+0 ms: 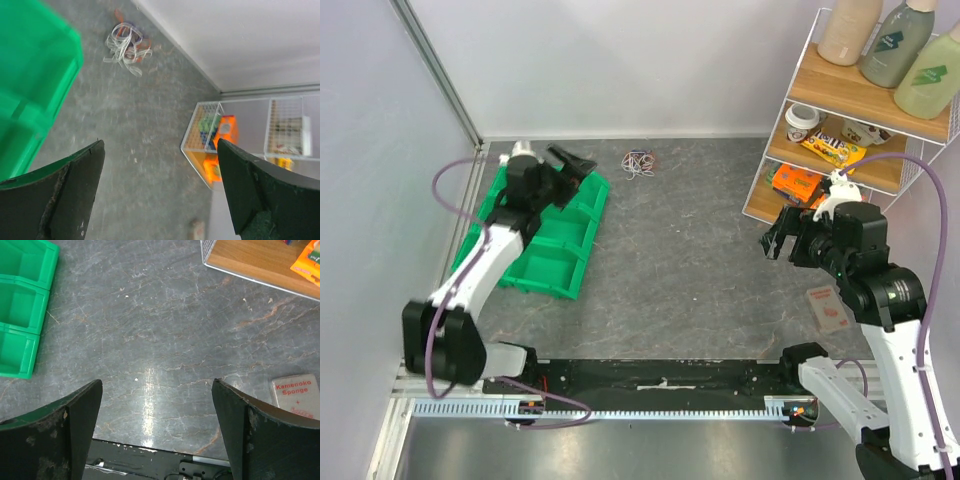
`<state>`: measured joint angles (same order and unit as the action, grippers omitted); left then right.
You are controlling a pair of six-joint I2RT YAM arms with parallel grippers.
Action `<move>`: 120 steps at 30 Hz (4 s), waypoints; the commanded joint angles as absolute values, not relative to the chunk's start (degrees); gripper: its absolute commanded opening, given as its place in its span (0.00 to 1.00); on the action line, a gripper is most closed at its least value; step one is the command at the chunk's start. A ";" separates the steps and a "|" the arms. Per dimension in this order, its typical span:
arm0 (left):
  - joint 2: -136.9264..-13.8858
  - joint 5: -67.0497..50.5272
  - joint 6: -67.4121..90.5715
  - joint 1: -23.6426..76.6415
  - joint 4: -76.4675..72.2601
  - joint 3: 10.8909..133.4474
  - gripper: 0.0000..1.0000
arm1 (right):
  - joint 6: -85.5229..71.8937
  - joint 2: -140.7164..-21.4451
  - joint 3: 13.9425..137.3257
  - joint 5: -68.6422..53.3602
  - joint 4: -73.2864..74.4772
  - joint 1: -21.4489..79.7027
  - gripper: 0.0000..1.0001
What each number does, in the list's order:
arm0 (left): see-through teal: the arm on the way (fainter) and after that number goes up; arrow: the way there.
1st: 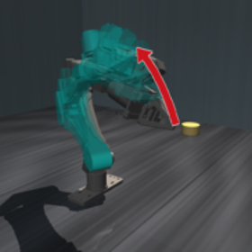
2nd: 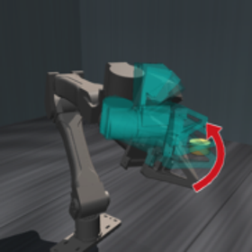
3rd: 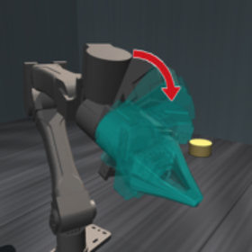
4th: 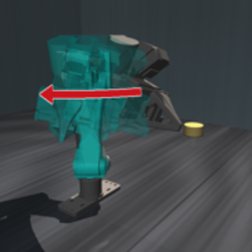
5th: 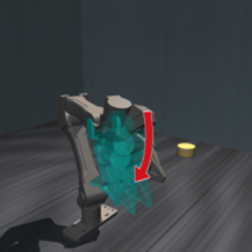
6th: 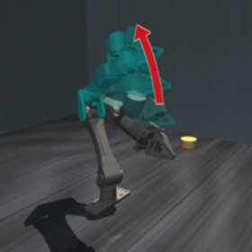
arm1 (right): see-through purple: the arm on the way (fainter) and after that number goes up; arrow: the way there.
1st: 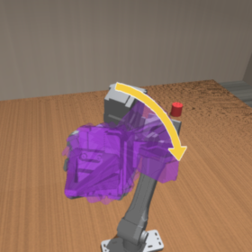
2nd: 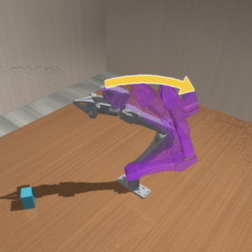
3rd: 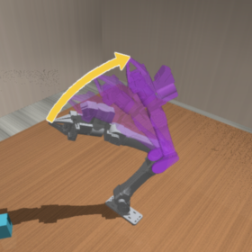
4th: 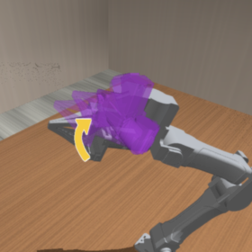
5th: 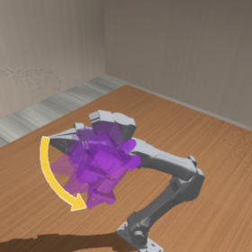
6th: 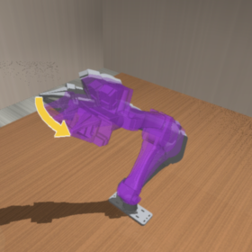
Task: Untangle the cables
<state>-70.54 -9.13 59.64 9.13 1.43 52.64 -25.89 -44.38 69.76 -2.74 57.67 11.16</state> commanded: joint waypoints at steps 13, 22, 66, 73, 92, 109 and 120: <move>-131.11 16.26 16.28 22.23 20.48 121.24 0.87 | -27.77 -53.26 78.22 6.06 60.82 11.42 0.98; -145.72 9.94 26.18 22.94 19.95 132.98 0.57 | -28.56 -57.04 83.06 9.05 64.60 11.34 0.98; -82.53 -25.93 41.22 42.36 26.72 54.33 0.39 | -20.65 -69.43 46.07 -30.76 33.68 25.82 0.80; -81.30 -26.90 41.05 42.45 27.42 52.12 0.48 | -23.91 -76.28 44.29 -30.15 28.22 34.79 0.68; -92.81 -29.44 39.99 41.05 24.79 55.46 0.26 | -27.07 -84.80 43.59 -25.49 19.42 38.23 0.40; -87.63 -16.28 31.47 40.87 37.87 71.97 0.02 | -24.70 -78.41 50.70 -1.62 33.20 38.32 0.00; -75.43 18.23 27.42 40.25 43.78 82.97 0.02 | -26.02 -63.55 58.36 22.15 46.14 30.51 0.00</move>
<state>-82.43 -1.39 30.76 40.82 41.93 79.59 -26.17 -66.13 55.40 12.47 40.16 33.17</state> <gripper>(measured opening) 0.023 0.010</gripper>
